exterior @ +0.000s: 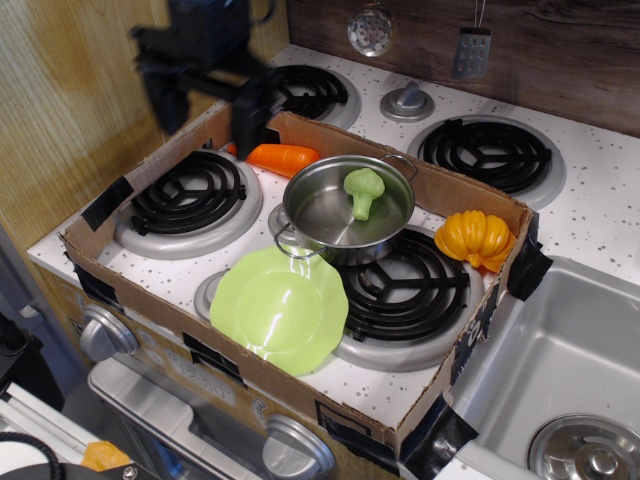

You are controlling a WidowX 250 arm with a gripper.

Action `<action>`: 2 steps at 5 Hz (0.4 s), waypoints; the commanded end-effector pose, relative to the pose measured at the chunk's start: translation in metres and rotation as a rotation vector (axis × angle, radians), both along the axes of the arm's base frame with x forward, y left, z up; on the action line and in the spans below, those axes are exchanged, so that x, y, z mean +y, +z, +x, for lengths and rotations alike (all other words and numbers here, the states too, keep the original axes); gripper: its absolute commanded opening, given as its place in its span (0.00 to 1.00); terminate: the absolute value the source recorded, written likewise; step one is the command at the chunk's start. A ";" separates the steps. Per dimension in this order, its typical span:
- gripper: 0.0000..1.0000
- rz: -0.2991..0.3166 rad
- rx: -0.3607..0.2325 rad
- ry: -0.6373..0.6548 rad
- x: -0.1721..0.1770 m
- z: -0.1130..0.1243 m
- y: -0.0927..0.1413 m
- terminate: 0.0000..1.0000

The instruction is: Take broccoli out of pan

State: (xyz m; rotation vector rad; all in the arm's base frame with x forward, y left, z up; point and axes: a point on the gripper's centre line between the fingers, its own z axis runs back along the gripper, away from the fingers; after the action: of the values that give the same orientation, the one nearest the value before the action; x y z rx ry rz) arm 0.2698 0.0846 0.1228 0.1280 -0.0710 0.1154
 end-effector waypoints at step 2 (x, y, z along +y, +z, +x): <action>1.00 0.003 -0.160 0.093 -0.043 0.040 0.007 0.00</action>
State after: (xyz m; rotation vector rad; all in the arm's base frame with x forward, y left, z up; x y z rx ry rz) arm 0.3075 0.0394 0.1191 0.1261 -0.2050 0.2193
